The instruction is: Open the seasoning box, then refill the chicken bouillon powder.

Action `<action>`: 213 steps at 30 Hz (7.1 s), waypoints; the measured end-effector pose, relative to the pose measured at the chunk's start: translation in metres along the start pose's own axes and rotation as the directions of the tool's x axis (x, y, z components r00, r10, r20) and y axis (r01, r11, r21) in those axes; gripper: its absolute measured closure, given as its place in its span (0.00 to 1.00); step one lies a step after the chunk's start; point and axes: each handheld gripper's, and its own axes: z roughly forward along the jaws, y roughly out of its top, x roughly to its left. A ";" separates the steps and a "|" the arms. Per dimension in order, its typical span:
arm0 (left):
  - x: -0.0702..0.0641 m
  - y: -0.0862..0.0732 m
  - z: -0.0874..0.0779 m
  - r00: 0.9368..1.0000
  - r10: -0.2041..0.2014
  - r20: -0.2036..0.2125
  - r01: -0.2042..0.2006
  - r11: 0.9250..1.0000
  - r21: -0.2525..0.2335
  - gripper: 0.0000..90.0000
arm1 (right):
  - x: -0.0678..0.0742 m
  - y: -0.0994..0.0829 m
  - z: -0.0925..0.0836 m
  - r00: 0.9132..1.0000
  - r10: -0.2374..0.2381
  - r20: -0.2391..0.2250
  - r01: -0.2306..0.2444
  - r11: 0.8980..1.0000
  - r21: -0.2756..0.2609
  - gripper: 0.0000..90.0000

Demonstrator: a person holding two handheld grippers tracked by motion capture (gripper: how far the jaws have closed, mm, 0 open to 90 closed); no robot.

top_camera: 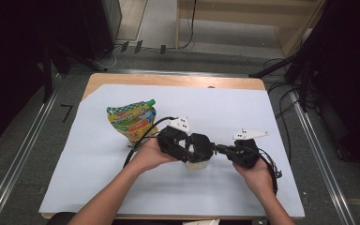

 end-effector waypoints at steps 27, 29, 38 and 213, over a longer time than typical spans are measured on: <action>-0.008 0.026 0.003 0.992 -0.029 0.123 0.024 0.999 0.047 0.85 | 0.004 -0.004 -0.006 1.000 0.003 -0.021 -0.003 1.000 -0.011 1.00; -0.007 0.030 0.007 0.991 -0.029 0.133 0.023 0.999 0.043 0.86 | 0.005 -0.004 -0.006 1.000 0.003 -0.021 -0.003 1.000 -0.012 1.00; -0.006 0.041 0.020 0.988 -0.035 0.151 0.025 0.997 0.066 0.88 | 0.005 -0.005 -0.006 1.000 0.008 -0.024 -0.008 1.000 -0.013 1.00; 0.071 -0.094 -0.175 0.889 -0.362 -0.280 0.336 0.932 -0.138 0.72 | 0.146 0.017 0.070 0.942 -0.151 -0.300 0.171 0.984 0.041 0.54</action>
